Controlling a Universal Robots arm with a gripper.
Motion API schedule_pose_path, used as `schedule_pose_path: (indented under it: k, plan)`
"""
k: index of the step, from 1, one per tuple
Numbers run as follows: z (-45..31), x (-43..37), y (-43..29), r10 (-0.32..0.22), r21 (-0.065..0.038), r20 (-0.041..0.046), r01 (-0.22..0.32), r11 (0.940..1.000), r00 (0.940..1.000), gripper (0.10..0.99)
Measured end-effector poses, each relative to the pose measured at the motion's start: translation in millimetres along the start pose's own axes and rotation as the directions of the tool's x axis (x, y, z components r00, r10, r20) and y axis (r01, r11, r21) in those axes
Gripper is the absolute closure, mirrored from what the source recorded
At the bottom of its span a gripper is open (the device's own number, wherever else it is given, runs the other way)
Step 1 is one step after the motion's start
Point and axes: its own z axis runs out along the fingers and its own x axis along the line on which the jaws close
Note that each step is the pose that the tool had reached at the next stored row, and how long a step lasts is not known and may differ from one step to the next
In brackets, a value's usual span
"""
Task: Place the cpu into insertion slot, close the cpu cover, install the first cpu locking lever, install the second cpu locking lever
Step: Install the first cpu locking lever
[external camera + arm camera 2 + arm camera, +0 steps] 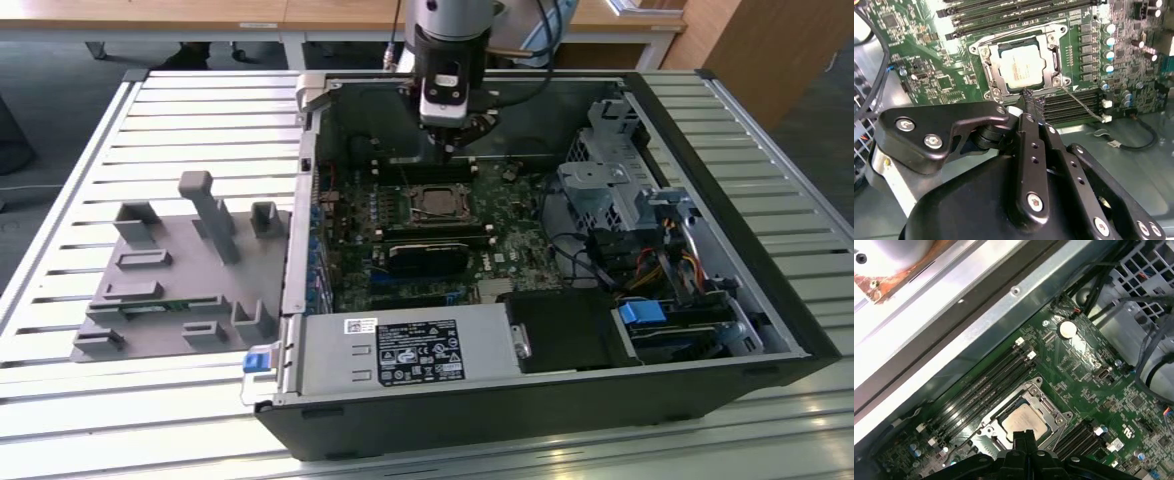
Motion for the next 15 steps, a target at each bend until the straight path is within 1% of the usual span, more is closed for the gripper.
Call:
schedule_pose_path:
  k: [3,6,11,15]
  plan:
    - [0.0,0.0,0.0,-0.047,-0.001,-0.0017,0.047,0.9989,0.9989,0.965]
    - [0.0,0.1,-0.1,-0.089,-0.001,-0.0033,0.089,0.9961,0.9961,0.965]
    - [0.0,0.1,-0.1,-0.149,-0.002,-0.0055,0.149,0.9888,0.9888,0.965]
    - [0.0,0.1,-0.1,-0.181,-0.003,-0.0066,0.181,0.9835,0.9834,0.965]
